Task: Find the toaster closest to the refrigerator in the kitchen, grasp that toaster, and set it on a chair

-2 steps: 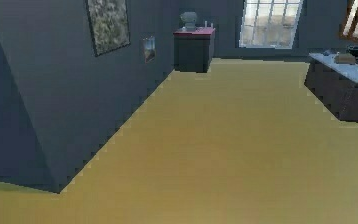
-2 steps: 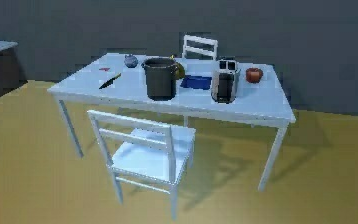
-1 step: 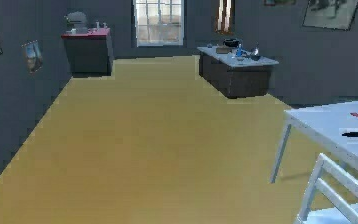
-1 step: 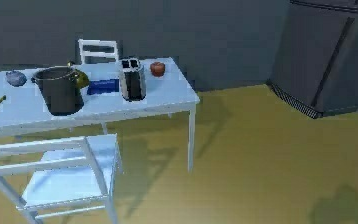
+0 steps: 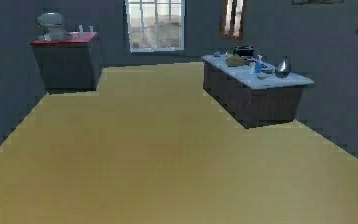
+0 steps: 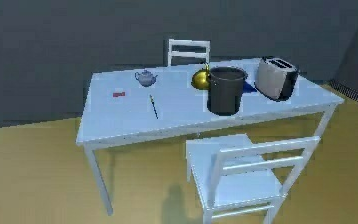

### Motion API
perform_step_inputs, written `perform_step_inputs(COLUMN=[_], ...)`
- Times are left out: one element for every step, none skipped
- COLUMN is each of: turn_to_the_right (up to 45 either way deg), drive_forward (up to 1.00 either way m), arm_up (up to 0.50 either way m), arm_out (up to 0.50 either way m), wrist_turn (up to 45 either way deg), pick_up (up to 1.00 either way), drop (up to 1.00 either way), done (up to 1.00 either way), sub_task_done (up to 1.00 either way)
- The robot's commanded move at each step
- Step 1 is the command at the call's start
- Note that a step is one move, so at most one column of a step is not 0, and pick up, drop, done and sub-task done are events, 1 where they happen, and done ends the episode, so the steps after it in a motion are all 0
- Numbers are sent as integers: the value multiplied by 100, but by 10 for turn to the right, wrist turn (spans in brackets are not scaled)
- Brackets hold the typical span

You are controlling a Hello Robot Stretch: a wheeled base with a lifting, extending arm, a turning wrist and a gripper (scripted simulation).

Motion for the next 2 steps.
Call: perform_step_inputs(turn_to_the_right=[0, 30], drive_forward=[100, 0], arm_up=[0, 0], arm_out=[0, 0], wrist_turn=[0, 0], pick_up=[0, 0], drop=[0, 0], done=[0, 0], sub_task_done=[0, 0])
